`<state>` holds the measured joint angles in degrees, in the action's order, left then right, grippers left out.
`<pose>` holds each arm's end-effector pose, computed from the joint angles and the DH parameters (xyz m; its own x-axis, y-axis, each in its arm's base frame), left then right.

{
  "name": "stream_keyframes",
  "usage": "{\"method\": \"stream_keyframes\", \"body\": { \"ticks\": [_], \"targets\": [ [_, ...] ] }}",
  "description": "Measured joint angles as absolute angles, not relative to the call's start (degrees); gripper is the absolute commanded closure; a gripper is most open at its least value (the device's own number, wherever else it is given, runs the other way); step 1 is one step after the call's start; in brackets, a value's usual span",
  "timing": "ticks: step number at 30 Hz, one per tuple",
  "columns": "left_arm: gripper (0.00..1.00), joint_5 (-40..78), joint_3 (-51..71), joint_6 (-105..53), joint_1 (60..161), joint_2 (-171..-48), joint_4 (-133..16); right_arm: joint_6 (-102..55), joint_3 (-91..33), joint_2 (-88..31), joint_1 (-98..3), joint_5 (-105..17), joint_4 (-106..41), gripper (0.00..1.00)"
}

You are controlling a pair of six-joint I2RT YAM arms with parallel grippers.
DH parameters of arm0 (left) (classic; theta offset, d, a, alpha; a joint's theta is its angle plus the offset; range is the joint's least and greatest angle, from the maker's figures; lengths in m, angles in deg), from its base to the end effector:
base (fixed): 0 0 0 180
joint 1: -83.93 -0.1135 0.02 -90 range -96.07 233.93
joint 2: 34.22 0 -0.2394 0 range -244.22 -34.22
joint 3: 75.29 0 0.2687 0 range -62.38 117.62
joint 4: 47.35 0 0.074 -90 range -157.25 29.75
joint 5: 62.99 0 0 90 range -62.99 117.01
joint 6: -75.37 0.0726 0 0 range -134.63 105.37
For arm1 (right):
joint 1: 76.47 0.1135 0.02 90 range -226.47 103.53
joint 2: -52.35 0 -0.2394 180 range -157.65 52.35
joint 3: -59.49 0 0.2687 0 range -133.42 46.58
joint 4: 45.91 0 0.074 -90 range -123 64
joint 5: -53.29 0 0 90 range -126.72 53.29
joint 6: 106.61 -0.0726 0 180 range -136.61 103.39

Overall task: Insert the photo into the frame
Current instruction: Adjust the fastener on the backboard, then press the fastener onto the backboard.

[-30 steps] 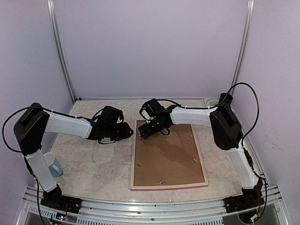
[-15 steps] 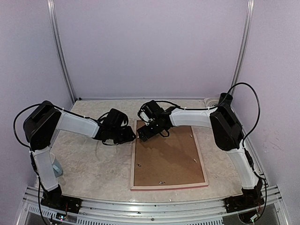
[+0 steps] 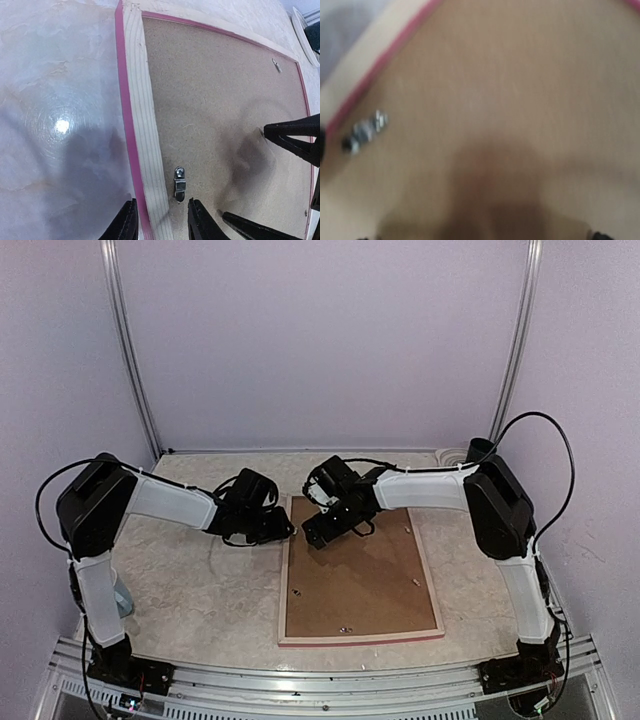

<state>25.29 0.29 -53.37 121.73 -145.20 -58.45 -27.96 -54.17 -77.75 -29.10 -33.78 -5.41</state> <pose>0.3350 -0.2626 0.0751 -0.8407 -0.1395 -0.5233 0.1319 0.8844 -0.4477 0.3494 0.3741 0.0978 -0.6974 -0.4674 -0.5433 -0.5902 0.8046 0.0654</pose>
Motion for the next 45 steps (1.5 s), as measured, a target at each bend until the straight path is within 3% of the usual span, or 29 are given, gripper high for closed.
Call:
{"method": "stream_keyframes", "body": {
  "ticks": [18, 29, 45],
  "targets": [
    [0.65, 26.0, 6.7, -50.2, 122.0, -149.1, -65.7, -28.9, -37.8, -57.3, -32.2, -32.2, -5.2, 0.03],
    [0.65, 27.8, 8.6, -49.7, 122.3, -150.2, -67.4, -29.1, -33.9, -52.6, -32.7, -30.8, -5.6, 0.03],
    [0.77, 29.3, 9.4, -48.8, 122.4, -150.7, -67.9, -29.1, -32.2, -49.0, -34.5, -30.0, -5.7, 0.02]
  ]
}}
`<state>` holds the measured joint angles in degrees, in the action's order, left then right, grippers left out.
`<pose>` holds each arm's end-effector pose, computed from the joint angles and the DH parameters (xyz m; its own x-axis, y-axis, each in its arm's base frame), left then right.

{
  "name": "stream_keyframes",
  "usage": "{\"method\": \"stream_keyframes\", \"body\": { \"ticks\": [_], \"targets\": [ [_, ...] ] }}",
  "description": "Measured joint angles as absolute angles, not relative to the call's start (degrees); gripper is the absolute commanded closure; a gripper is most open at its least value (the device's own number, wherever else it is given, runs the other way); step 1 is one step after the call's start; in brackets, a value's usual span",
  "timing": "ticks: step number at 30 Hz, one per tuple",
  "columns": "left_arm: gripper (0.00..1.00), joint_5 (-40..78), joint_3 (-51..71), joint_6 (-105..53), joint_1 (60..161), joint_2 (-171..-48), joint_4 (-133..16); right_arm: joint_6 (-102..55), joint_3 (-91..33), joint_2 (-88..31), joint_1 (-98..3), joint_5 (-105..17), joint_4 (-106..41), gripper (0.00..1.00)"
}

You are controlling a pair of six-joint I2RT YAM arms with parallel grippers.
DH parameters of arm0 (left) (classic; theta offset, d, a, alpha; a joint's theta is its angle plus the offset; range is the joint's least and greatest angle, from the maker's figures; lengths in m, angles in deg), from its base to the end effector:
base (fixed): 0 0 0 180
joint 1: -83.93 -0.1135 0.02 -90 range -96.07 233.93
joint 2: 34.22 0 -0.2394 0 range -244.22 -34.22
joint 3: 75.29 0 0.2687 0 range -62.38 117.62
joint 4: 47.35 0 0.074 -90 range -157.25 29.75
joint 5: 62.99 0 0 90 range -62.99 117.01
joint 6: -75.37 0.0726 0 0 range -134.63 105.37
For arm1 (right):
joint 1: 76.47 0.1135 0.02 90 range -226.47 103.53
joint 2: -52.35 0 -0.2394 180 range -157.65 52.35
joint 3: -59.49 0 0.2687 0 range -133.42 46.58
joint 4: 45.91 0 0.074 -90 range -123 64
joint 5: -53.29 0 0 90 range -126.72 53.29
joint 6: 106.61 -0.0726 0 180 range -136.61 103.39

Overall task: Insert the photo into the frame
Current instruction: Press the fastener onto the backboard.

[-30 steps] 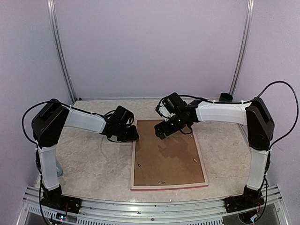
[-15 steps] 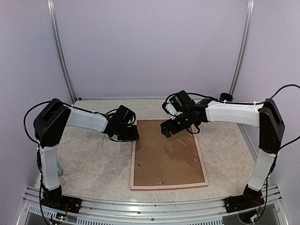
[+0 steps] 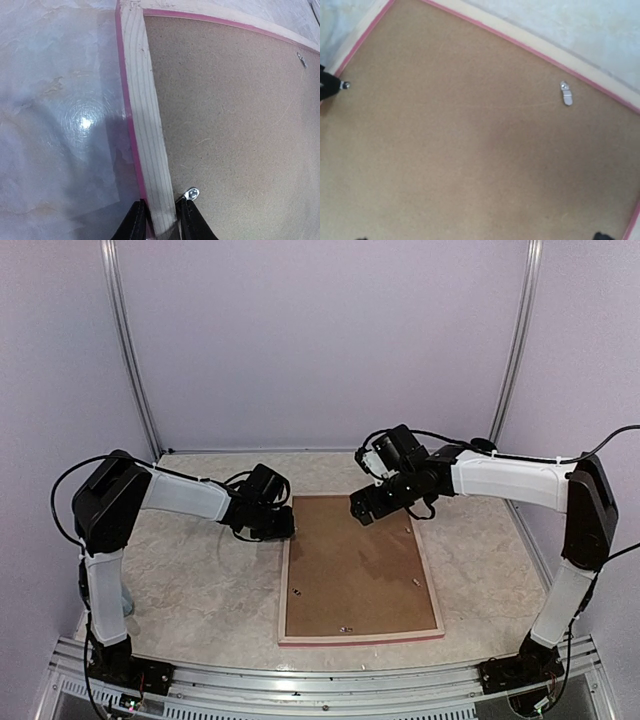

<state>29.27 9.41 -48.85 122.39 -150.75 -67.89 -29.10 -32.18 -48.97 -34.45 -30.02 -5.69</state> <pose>0.3500 -0.2743 0.0699 -0.8517 -0.0411 -0.5224 0.1496 0.9364 -0.3175 0.3222 0.2789 0.1915 -0.6863 -0.3292 -0.6485 -0.4718 0.8802 0.0524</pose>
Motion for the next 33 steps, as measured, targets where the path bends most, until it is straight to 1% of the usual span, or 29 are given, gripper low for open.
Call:
{"method": "stream_keyframes", "body": {
  "ticks": [2, 5, 7, 10, 11, 15, 18, 23, 28, 33],
  "targets": [
    [0.8, 29.2, 9.4, -48.8, 122.4, -150.7, -67.8, -29.1, -32.1, -48.8, -34.6, -30.0, -5.7, 0.03],
    [0.87, 29.4, 9.4, -49.1, 122.4, -150.7, -67.8, -29.1, -31.8, -48.8, -34.8, -30.0, -5.7, 0.03],
    [0.88, 30.1, 9.6, -49.6, 122.4, -150.8, -67.6, -29.1, -31.7, -48.8, -34.9, -30.0, -5.8, 0.02],
    [0.89, 30.5, 9.7, -49.5, 122.5, -150.9, -67.6, -29.1, -31.5, -48.8, -35.0, -30.0, -5.8, 0.02],
    [0.88, 30.6, 9.7, -49.5, 122.5, -150.9, -67.6, -29.1, -31.5, -48.8, -35.0, -30.0, -5.8, 0.02],
    [0.69, 30.8, 9.7, -49.6, 122.5, -150.9, -67.5, -29.1, -31.5, -48.7, -35.1, -30.0, -5.8, 0.02],
    [0.63, 31.1, 9.3, -49.9, 122.5, -150.7, -67.6, -29.1, -31.4, -48.4, -35.3, -30.0, -5.7, 0.01],
    [0.62, 32.2, 8.8, -49.8, 122.5, -148.6, -69.8, -29.4, -29.4, -46.5, -36.7, -29.8, -5.7, 0.01],
    [0.62, 32.9, 10.8, -47.5, 122.3, -147.5, -72.2, -30.7, -22.1, -42.6, -39.9, -29.6, -6.3, 0.02],
    [0.62, 32.1, 12.0, -45.5, 122.2, -147.5, -73.0, -32.4, -15.2, -41.2, -44.1, -29.7, -7.6, 0.05]
  ]
}}
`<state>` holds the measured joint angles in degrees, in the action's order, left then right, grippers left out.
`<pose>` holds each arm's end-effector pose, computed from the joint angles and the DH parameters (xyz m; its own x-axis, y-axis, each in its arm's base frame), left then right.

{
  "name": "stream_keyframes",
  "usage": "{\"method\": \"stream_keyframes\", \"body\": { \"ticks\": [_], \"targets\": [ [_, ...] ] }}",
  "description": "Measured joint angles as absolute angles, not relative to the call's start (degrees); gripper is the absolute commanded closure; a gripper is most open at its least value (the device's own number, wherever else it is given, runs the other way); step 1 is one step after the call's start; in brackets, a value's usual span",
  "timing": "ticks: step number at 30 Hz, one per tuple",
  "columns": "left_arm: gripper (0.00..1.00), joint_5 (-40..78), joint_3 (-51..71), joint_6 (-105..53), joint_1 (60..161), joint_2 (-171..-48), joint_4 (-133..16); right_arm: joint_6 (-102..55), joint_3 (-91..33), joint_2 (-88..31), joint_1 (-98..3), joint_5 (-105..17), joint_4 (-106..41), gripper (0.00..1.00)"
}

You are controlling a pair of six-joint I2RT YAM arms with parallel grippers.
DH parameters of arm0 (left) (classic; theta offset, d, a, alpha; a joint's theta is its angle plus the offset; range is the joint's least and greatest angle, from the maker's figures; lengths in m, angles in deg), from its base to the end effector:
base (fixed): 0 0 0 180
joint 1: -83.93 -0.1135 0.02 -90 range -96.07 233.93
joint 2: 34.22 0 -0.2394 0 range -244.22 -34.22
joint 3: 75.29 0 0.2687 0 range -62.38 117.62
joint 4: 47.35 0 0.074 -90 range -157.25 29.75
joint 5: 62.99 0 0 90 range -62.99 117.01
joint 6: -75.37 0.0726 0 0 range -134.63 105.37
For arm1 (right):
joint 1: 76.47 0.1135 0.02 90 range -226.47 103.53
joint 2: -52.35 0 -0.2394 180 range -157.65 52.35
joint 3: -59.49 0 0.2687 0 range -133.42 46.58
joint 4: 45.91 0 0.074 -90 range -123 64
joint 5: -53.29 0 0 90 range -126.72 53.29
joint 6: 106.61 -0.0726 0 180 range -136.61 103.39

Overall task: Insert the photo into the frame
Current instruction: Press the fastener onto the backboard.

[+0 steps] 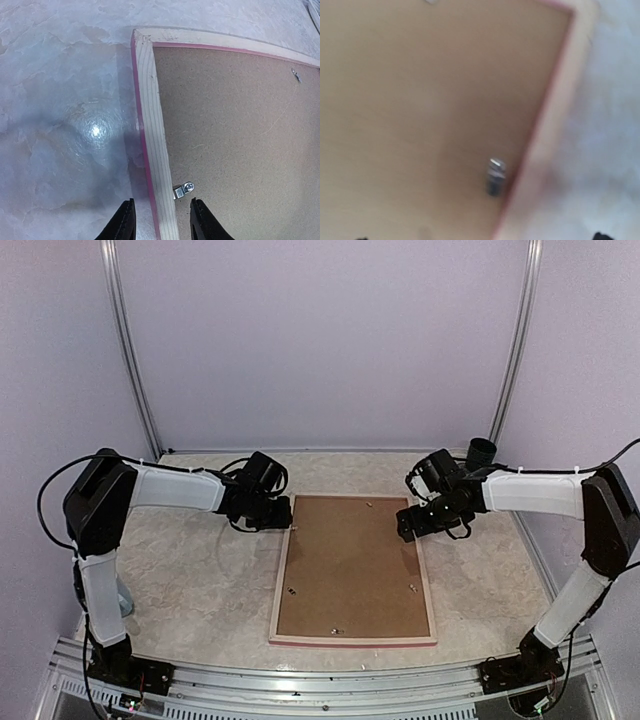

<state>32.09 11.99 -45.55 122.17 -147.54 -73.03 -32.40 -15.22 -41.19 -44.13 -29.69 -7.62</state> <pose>0.3549 -0.2715 0.1005 -0.8236 -0.0026 -0.5672 0.1751 0.9499 -0.2587 0.3160 0.1896 0.1431 -0.8120 -0.1945 -0.5503 -0.2639 0.9633 0.0490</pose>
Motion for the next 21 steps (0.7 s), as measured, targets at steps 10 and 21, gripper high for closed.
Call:
{"method": "stream_keyframes", "body": {
  "ticks": [10, 21],
  "targets": [
    [0.62, 31.8, 13.1, -43.7, 122.5, -149.1, -74.5, -35.2, -9.8, -43.0, -46.7, -31.4, -13.0, 0.19],
    [0.63, 31.8, 13.1, -43.3, 122.9, -149.2, -75.3, -37.3, -6.8, -44.9, -47.3, -33.2, -16.3, 0.57]
  ]
}}
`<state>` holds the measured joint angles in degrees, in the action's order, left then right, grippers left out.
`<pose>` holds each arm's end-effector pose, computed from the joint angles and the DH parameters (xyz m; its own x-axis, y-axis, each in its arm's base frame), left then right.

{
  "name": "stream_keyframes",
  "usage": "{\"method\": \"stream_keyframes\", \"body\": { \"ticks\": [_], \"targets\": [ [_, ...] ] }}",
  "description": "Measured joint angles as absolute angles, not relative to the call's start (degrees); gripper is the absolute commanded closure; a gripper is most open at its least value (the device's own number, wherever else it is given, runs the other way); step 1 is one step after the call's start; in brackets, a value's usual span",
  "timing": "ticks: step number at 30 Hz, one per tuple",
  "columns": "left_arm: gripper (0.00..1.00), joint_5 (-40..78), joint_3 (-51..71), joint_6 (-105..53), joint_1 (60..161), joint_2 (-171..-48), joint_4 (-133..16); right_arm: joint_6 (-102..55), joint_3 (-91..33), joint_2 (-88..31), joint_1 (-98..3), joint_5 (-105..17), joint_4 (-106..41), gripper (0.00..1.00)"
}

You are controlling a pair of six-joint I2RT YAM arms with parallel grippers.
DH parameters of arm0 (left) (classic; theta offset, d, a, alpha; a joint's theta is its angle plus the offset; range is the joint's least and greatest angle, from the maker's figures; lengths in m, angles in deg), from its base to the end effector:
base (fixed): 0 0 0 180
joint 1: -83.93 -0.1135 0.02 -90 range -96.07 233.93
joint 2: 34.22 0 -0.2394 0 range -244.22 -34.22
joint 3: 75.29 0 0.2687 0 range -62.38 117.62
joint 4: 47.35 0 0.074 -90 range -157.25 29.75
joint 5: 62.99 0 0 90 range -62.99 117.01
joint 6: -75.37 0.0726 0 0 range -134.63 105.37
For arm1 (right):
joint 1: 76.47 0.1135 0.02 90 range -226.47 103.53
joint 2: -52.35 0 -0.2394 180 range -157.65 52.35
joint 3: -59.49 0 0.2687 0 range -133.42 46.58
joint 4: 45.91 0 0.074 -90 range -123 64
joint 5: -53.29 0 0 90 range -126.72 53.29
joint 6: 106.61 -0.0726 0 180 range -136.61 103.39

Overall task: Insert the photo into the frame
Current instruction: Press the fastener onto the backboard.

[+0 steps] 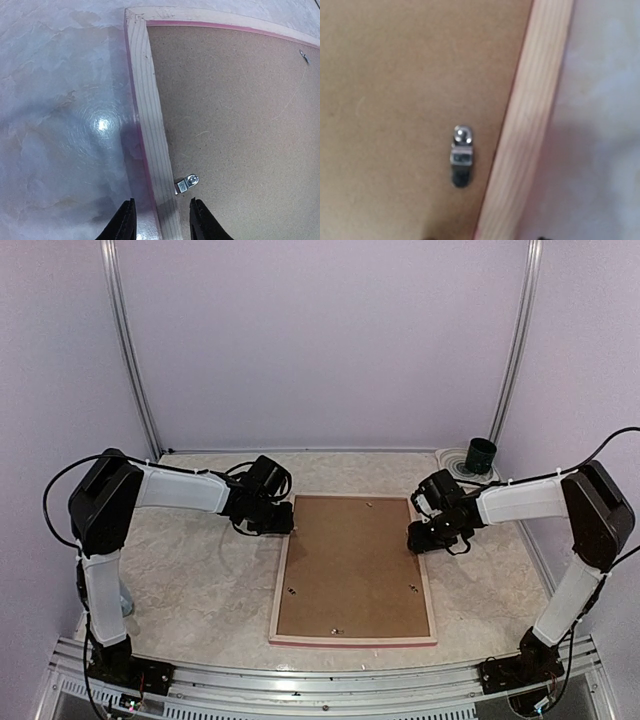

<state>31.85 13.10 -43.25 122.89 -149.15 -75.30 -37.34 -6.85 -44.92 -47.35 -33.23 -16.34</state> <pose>0.3509 -0.2759 0.0914 -0.8375 0.0634 -0.5428 0.2133 0.9524 -0.2179 0.3104 0.1679 0.0854 -0.8738 -0.0823 -0.4792 -0.1607 0.9791 0.1249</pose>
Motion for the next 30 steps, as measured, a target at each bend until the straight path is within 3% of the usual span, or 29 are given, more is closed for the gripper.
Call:
{"method": "stream_keyframes", "body": {
  "ticks": [5, 30],
  "targets": [
    [0.63, 31.8, 13.1, -43.2, 122.9, -149.3, -75.3, -37.6, -6.6, -45.3, -47.5, -34.0, -17.2, 0.74],
    [0.66, 37.1, 17.4, -41.3, 124.4, -153.0, -79.9, -37.9, -6.7, -45.7, -47.8, -34.6, -17.9, 0.76]
  ]
}}
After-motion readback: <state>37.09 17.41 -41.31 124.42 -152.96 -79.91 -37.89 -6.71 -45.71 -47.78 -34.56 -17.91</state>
